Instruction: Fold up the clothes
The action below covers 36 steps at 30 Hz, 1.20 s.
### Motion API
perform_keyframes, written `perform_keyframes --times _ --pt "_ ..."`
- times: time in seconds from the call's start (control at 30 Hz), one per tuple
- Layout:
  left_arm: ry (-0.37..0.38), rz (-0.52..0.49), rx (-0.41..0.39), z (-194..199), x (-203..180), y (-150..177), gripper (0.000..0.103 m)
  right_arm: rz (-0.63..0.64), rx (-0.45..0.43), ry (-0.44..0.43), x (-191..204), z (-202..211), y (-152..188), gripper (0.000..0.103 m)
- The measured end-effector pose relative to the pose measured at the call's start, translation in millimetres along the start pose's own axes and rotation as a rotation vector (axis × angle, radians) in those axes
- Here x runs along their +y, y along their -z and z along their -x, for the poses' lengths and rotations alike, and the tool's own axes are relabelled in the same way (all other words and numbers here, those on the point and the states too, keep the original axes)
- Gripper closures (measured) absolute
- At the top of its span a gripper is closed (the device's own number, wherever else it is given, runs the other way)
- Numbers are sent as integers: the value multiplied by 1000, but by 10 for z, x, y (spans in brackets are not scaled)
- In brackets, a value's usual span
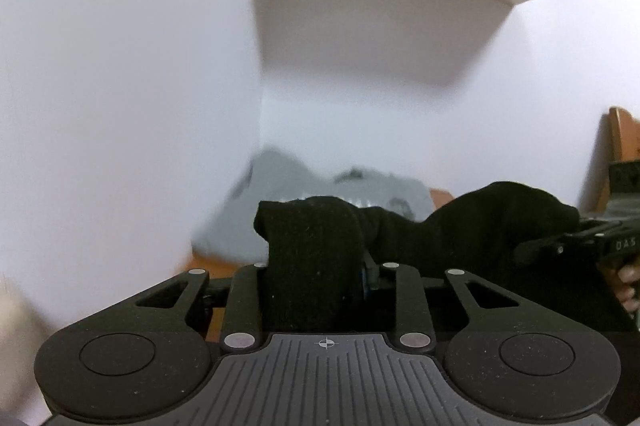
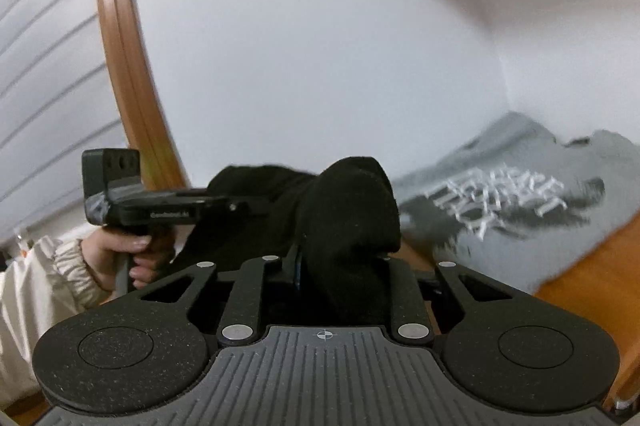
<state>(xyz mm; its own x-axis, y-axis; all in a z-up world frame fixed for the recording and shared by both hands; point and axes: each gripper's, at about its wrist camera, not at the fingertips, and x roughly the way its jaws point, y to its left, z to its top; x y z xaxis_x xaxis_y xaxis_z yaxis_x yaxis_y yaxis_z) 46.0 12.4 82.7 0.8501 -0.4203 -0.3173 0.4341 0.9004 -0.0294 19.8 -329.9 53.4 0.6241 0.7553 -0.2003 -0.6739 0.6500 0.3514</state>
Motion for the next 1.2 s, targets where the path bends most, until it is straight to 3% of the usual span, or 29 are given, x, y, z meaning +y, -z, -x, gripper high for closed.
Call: perform_keyframes --times 0.27,0.4,0.47,0.5,0.53,0.57,0.6,0.63,0.67,0.77,1.0,1.2 --pt "-105 7 -170 -129 6 -778 73 37 -66 -83 -278 -166 -777 83" --pt "-126 -16 -228 -618 110 -1288 74 27 -131 -52 -674 -321 -1248 83" --pt "-107 -51 -213 -1135 199 -1643 71 -4 -170 18 -1009 -422 -1477 83" --pt "-110 -61 -180 -1479 251 -1802 58 -46 -156 64 -1268 -531 -1577 78" --pt "-141 -61 -97 -1923 325 -1952 50 -92 -138 111 -1536 -646 -1675 72" --pt "-202 -80 -22 -2298 373 -2022 39 -103 -98 210 -1777 -769 -1720 58" --pt "-264 -116 39 -2616 392 -2013 54 -110 -54 316 -2013 -892 -1759 55" --pt "-298 -141 74 -2813 379 -1947 56 -109 -39 462 -2194 -966 -1729 54" --pt "-325 -162 105 -2986 360 -1871 56 -95 -18 531 -2305 -1016 -1680 50" --pt "-235 -137 116 -3026 352 -1602 50 -47 5 477 -2381 -1051 -1457 48" --pt "-189 -118 98 -2821 351 -1264 43 52 60 294 -2004 -1324 -1050 42" --pt "-147 -109 118 -2577 203 -903 36 173 82 283 -1635 -1477 -861 36"
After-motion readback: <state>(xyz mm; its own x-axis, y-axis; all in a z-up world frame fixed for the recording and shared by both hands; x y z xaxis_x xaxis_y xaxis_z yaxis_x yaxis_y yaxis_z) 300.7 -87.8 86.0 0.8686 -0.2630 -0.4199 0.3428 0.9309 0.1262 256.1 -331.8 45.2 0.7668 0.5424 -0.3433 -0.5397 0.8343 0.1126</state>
